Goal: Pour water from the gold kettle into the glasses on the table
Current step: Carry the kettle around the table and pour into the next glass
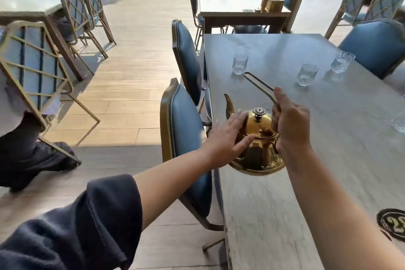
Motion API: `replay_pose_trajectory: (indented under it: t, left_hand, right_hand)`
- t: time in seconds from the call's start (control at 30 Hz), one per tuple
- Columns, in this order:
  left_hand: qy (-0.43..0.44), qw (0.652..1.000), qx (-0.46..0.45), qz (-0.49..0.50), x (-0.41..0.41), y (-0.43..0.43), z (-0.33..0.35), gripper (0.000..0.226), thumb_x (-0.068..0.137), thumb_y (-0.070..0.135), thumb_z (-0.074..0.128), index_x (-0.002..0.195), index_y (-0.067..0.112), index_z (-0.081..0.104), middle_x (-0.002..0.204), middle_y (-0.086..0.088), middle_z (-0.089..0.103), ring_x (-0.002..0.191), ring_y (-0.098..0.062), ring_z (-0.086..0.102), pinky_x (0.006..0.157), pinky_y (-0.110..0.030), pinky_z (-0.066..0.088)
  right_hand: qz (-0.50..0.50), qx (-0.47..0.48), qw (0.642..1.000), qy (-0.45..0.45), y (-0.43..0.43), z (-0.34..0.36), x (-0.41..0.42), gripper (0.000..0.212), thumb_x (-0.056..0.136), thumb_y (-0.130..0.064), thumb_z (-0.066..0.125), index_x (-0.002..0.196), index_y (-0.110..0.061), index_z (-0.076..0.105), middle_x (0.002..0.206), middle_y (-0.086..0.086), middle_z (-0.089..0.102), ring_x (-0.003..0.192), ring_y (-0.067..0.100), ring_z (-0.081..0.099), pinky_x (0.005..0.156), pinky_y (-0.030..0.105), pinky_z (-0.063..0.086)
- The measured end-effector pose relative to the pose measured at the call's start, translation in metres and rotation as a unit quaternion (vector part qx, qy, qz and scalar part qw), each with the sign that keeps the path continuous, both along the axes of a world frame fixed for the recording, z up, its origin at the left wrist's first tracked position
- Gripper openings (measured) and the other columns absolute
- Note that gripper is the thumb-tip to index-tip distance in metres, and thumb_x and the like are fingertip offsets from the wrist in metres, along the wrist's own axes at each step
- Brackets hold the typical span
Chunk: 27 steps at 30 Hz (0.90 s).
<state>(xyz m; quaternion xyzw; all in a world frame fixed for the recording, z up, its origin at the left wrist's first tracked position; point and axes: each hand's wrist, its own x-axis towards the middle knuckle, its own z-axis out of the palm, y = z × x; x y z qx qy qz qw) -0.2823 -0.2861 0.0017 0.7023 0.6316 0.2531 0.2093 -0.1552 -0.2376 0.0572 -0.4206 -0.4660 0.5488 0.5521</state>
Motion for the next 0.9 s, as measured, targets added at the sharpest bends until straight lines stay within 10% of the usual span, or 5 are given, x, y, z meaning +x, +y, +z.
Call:
replay_pose_trajectory:
  t: [0.63, 0.9]
  left_hand:
    - [0.174, 0.965, -0.050, -0.189, -0.180, 0.137, 0.054, 0.078, 0.089, 0.057, 0.045, 0.149, 0.018, 0.016, 0.156, -0.002, 0.023, 0.144, -0.020, 0.019, 0.114, -0.051, -0.007]
    - [0.133, 0.954, -0.053, -0.265, -0.216, 0.234, 0.054, 0.072, 0.090, 0.052, 0.047, 0.149, 0.022, 0.018, 0.154, -0.006, 0.030, 0.140, -0.025, 0.029, 0.115, -0.042, 0.013]
  right_hand:
    - [-0.209, 0.000, 0.977, -0.043, 0.066, 0.012, -0.163, 0.046, 0.090, -0.034, 0.057, 0.050, -0.016, 0.043, 0.039, -0.007, 0.034, 0.037, 0.009, 0.029, 0.040, 0.022, 0.023]
    - [-0.260, -0.014, 0.963, -0.068, 0.143, 0.018, -0.196, 0.050, 0.091, -0.042, 0.055, 0.049, -0.017, 0.042, 0.038, -0.009, 0.034, 0.040, 0.011, 0.031, 0.041, 0.023, 0.027]
